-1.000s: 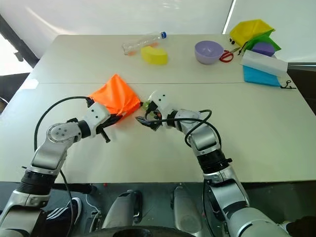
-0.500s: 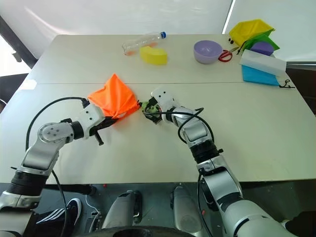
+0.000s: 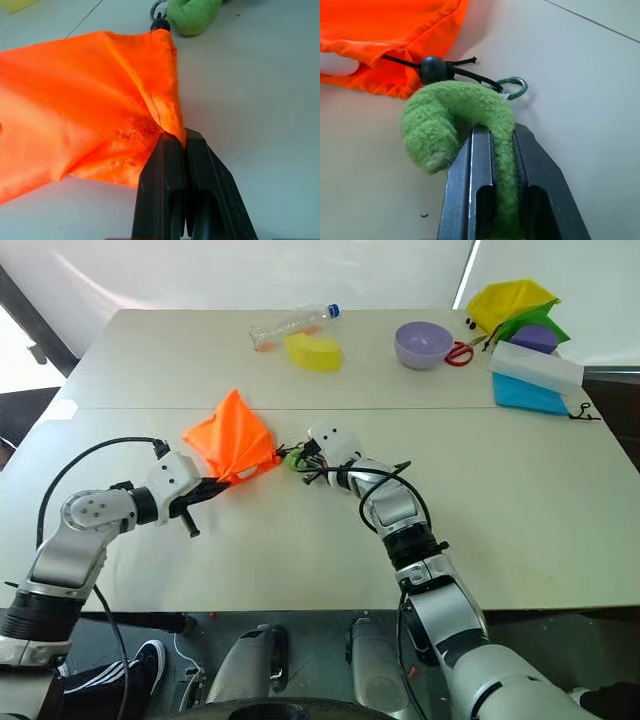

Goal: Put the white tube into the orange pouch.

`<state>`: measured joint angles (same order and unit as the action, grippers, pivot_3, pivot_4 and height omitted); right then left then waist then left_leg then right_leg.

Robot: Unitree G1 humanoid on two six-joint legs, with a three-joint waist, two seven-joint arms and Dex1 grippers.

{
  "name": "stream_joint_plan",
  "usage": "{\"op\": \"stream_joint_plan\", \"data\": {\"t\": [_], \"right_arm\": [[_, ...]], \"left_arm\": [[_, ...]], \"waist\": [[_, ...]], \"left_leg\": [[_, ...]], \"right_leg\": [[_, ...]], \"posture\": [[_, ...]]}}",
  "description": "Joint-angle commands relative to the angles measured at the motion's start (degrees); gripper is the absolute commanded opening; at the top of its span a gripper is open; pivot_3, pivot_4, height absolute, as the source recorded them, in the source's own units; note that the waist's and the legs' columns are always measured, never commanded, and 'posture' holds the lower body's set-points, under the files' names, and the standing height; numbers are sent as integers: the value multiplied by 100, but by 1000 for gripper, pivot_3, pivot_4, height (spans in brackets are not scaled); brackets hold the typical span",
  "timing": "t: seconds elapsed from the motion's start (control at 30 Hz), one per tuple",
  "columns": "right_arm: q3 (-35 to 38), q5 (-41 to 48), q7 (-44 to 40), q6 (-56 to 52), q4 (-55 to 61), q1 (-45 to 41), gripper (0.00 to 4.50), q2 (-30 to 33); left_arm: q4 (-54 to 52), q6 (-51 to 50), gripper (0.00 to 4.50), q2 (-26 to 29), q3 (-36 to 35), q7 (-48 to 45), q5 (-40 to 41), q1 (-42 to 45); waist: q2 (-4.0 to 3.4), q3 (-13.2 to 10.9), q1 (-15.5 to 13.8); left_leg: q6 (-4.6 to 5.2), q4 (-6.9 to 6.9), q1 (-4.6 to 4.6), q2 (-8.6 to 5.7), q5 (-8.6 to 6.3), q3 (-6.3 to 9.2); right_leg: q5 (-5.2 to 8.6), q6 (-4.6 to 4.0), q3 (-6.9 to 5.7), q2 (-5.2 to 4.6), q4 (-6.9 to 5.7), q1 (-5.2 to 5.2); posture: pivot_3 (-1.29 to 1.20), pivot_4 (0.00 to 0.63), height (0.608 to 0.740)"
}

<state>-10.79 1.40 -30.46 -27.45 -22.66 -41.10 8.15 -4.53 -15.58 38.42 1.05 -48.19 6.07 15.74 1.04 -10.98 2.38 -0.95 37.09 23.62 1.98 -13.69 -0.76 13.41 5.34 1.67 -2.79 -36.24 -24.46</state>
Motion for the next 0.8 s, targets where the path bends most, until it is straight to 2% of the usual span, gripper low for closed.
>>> {"op": "stream_joint_plan", "data": {"t": [0.03, 0.13, 0.17, 0.23, 0.37, 0.53, 0.63, 0.8], "right_arm": [[38, 135, -179, -220, 745, 142, 59, 142], [24, 144, -349, -370, 1268, 344, 59, 377], [39, 136, -346, -420, 1400, 388, 14, 441], [75, 186, -385, -545, 1679, 473, 0, 550], [-29, 108, -342, -530, 1940, 562, 0, 647], [33, 257, -469, -633, 2249, 733, 0, 751], [46, 209, -425, -575, 2214, 751, 0, 794], [103, 234, -286, -548, 2000, 665, 0, 704]], "left_arm": [[-265, -184, 0, -64, -71, 63, 183, 120], [-263, -393, 0, -73, -174, -80, 453, 128], [-244, -404, 268, -45, -203, -148, 525, 127], [-191, -310, 843, 58, -241, -308, 613, 114], [-316, -244, 2729, 375, -216, -827, 830, -152], [-199, 70, 2729, 560, -314, -1224, 1026, -174], [167, 321, 2729, 502, -332, -1163, 959, 279], [1194, 990, 2729, -41, -34, -718, 520, 1396]], "waist": [[0, 0, 4], [0, 0, 12], [0, 0, 15], [0, 0, 16], [0, 0, 24], [0, 0, -22], [1, 0, -42], [1, 1, -52]], "left_leg": [[0, 0, 0, 0, 0, 0], [0, 0, 0, 0, 0, 1], [0, 0, -1, 0, 0, 1], [0, 0, -2, 1, 0, 1], [0, 0, -4, 3, 0, 1], [0, 0, -2, 4, 0, 1], [0, 5, -2, -1, 0, -3], [-2, 15, -3, -2, 2, -3]], "right_leg": [[0, 0, 0, 0, 0, 0], [0, 0, 0, 2, -1, 0], [0, 0, 0, 2, -1, 0], [0, 0, 0, 3, -1, -1], [8, -15, 0, 6, -1, -1], [12, -21, 0, 4, 0, -1], [13, -24, 0, -3, 2, 1], [10, -27, 1, 0, 3, 7]], "posture": [[0, 150, 740], [0, 150, 740], [0, 150, 740], [0, 150, 740], [0, 150, 740], [0, 150, 740], [0, 150, 740], [0, 150, 740]]}}
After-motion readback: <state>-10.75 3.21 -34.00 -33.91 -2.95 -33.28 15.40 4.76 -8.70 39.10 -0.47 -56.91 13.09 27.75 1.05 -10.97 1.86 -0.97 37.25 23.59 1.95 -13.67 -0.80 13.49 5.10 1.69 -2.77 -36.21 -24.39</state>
